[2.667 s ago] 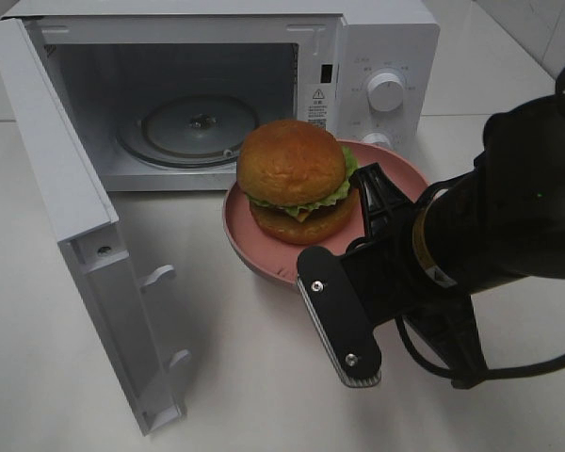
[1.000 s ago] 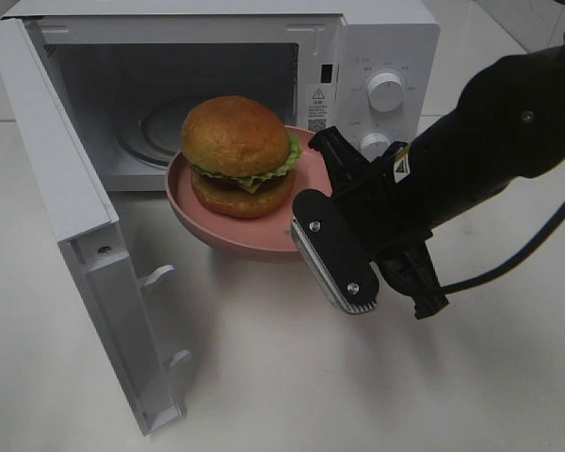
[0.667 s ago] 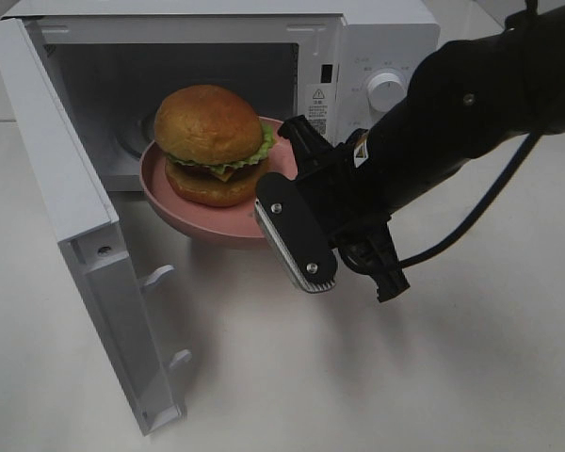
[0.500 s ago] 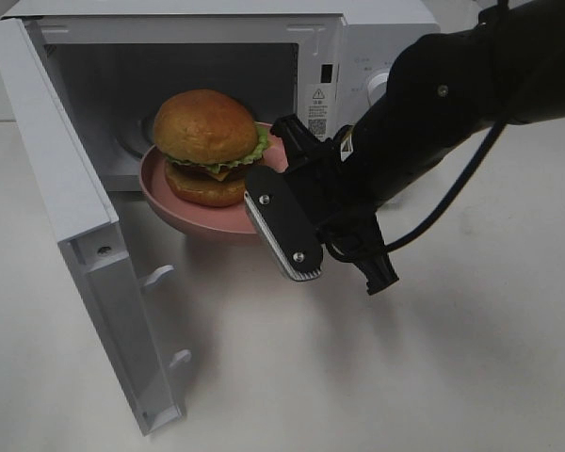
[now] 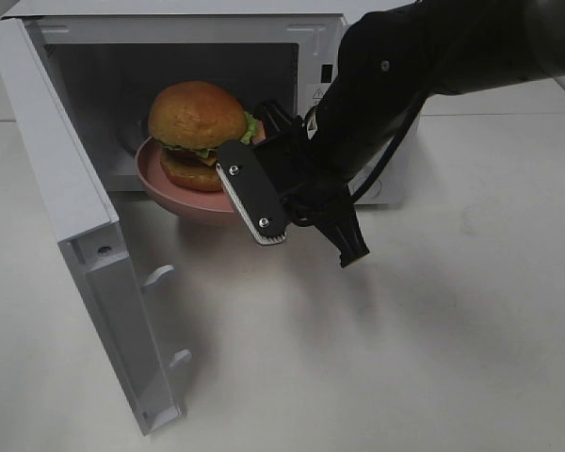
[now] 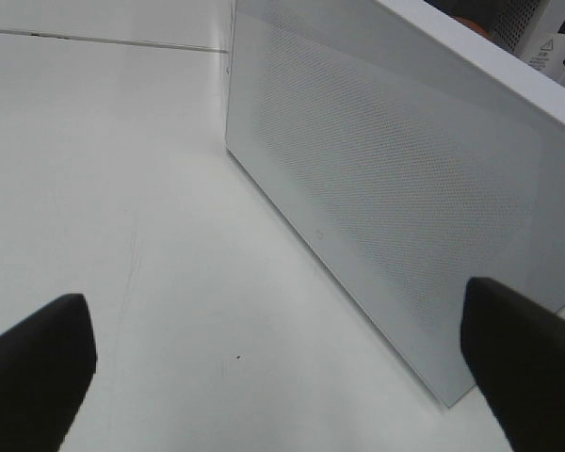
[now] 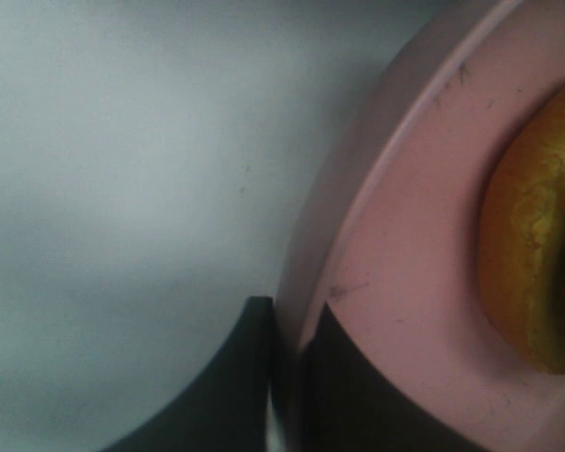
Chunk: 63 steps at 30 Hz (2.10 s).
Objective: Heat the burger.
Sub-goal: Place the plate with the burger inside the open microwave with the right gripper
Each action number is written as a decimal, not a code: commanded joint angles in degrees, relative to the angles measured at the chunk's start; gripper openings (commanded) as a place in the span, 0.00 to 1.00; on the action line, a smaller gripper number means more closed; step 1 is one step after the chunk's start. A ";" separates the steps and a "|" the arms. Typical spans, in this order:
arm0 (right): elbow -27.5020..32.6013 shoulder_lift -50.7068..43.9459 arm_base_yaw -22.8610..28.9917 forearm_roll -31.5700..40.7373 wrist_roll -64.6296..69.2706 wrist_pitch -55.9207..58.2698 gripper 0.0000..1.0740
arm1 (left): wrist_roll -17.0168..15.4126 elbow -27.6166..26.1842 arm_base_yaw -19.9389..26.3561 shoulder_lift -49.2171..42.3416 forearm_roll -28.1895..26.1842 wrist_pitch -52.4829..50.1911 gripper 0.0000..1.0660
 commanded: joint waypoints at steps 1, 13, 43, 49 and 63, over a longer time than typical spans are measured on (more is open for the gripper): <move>-2.69 0.63 0.06 -0.57 2.52 -2.06 0.03 | 0.00 0.17 0.23 -0.97 -0.06 -0.40 0.92; -11.52 5.96 0.06 -0.86 4.70 0.57 0.03 | 0.00 0.17 0.23 -0.97 -0.06 -0.40 0.92; -38.73 22.98 0.06 -4.13 15.18 9.28 0.06 | 0.00 0.17 0.23 -0.97 -0.06 -0.40 0.92; -43.66 26.47 0.06 -7.33 16.10 10.08 0.06 | 0.00 0.17 0.23 -0.97 -0.06 -0.40 0.92; -50.02 31.57 -0.06 -7.79 18.22 9.74 0.15 | 0.00 0.17 0.23 -0.97 0.06 -0.40 0.92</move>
